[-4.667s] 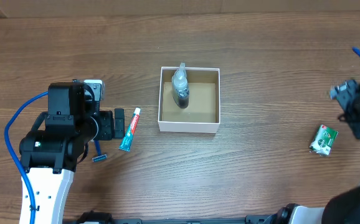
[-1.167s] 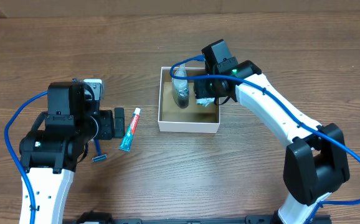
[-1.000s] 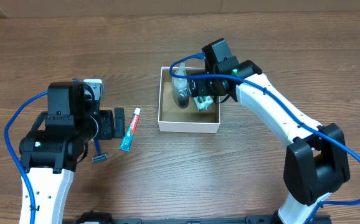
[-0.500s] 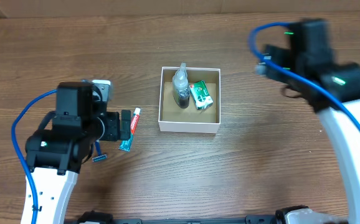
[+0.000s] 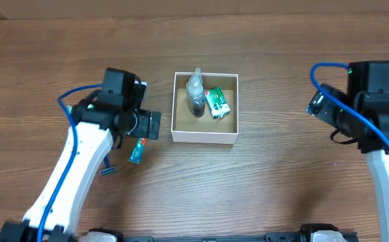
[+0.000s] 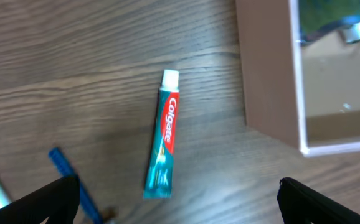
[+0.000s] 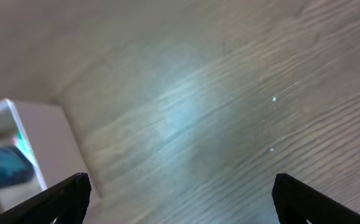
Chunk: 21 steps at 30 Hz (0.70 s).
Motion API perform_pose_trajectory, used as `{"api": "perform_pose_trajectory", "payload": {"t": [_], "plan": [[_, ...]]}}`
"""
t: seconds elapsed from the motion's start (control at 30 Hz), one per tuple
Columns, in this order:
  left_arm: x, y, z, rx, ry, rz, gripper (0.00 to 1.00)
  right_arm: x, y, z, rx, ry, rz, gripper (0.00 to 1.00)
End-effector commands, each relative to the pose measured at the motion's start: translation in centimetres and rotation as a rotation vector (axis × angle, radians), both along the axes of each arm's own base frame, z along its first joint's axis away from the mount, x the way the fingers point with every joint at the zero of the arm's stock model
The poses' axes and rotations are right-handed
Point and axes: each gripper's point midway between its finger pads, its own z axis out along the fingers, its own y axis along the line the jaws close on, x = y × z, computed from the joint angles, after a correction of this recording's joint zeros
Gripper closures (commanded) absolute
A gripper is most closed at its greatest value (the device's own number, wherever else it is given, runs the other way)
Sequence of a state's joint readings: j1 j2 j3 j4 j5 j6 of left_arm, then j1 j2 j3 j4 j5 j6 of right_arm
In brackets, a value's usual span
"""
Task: Pack container
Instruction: 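Grasp the Colgate toothpaste tube with the left gripper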
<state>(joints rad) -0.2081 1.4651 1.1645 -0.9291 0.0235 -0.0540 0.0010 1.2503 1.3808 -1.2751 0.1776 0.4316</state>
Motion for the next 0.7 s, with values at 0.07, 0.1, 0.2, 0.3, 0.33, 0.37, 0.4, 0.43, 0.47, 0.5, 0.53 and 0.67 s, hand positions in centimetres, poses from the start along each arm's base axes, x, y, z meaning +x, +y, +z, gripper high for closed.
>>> {"api": "perform_pose_trajectory", "payload": {"t": [0.07, 0.1, 0.2, 0.3, 0.33, 0.37, 0.4, 0.43, 0.47, 0.5, 0.53, 0.67], "plan": [[2.7, -0.5, -4.5, 0.024, 0.06, -0.021, 0.0, -0.2, 0.4, -2.5, 0.003, 0.05, 0.047, 0.02], [3.2, -0.7, -6.2, 0.029, 0.081, -0.024, 0.0, -0.1, 0.4, -2.6, 0.004, 0.054, 0.048, 0.02], [3.5, -0.7, -8.9, 0.039, 0.132, -0.023, 0.0, -0.1, 0.4, -2.7, 0.004, 0.054, 0.048, 0.01], [3.3, -0.7, -11.0, 0.05, 0.184, -0.023, 0.0, -0.1, 0.4, -2.7, 0.004, 0.055, 0.047, 0.0], [3.1, -0.6, -11.6, 0.053, 0.199, -0.024, 0.0, -0.1, 0.4, -2.7, 0.004, 0.056, 0.047, 0.0], [3.0, -0.6, -11.9, 0.055, 0.209, -0.024, 0.0, -0.1, 0.4, -2.7, 0.004, 0.056, 0.047, 0.0], [2.9, -0.6, -12.3, 0.057, 0.221, -0.024, 0.0, -0.1, 0.4, -2.7, 0.004, 0.056, 0.047, 0.0], [2.8, -0.6, -12.4, 0.058, 0.227, -0.024, 0.0, -0.1, 0.4, -2.7, 0.004, 0.056, 0.047, 0.0], [2.7, -0.6, -12.5, 0.059, 0.232, -0.024, 0.0, -0.1, 0.4, -2.7, 0.004, 0.056, 0.047, 0.0], [2.7, -0.6, -12.6, 0.06, 0.233, -0.024, 0.0, -0.1, 0.4, -2.7, 0.004, 0.057, 0.047, 0.0], [2.7, -0.6, -12.6, 0.059, 0.232, -0.024, 0.02, -0.2, 0.4, -2.7, 0.004, 0.057, 0.047, 0.0], [2.4, -0.5, -13.4, 0.065, 0.256, -0.024, 0.05, -0.2, 0.4, -2.7, 0.004, 0.057, 0.047, 0.0]]}}
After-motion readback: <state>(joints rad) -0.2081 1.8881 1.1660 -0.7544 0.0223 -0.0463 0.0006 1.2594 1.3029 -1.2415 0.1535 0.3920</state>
